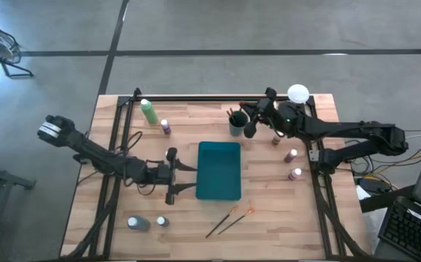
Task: Pick & Place Paint Supplies
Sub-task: Put the gold paint brush into the green cup
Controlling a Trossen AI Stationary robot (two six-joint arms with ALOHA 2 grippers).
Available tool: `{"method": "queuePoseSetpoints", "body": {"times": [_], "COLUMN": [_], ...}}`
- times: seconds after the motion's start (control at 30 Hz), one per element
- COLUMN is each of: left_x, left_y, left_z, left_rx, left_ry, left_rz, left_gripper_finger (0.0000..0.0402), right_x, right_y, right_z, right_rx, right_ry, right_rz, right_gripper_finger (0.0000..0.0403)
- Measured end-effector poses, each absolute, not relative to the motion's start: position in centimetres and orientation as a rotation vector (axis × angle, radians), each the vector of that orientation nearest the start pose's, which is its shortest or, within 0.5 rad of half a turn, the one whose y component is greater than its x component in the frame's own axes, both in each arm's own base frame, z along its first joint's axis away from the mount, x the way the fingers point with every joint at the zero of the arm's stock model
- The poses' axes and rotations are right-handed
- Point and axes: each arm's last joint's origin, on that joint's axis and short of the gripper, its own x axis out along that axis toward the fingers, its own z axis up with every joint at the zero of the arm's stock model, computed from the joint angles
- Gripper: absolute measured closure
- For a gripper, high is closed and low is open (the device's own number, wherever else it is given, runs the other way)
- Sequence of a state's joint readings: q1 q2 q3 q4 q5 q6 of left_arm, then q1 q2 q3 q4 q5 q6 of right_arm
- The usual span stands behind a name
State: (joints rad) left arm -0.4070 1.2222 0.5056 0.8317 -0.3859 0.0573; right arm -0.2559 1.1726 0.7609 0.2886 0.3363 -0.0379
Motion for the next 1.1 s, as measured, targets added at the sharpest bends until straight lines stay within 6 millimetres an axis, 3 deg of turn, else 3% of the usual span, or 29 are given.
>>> {"method": "queuePoseSetpoints", "body": {"times": [0.47,0.8,1.1], "left_x": [23.1,23.1,23.2], "left_y": [-8.8,-8.8,-8.8], "left_z": [24.7,24.5,24.6], "left_rx": [0.024,0.005,0.003], "left_ry": [-0.11,-0.096,-0.099], "left_rz": [-0.018,-0.023,-0.022], "left_gripper_finger": [0.0177,0.0177,0.0177], "right_x": [27.0,25.7,25.4], "right_y": [-8.8,-9.3,-9.3], "right_z": [24.8,21.4,20.9], "right_rx": [0.001,0.069,0.098], "right_ry": [0.261,0.261,0.271], "right_rz": [-0.61,-0.651,-0.641], "right_gripper_finger": [0.0394,0.0394,0.0394]}}
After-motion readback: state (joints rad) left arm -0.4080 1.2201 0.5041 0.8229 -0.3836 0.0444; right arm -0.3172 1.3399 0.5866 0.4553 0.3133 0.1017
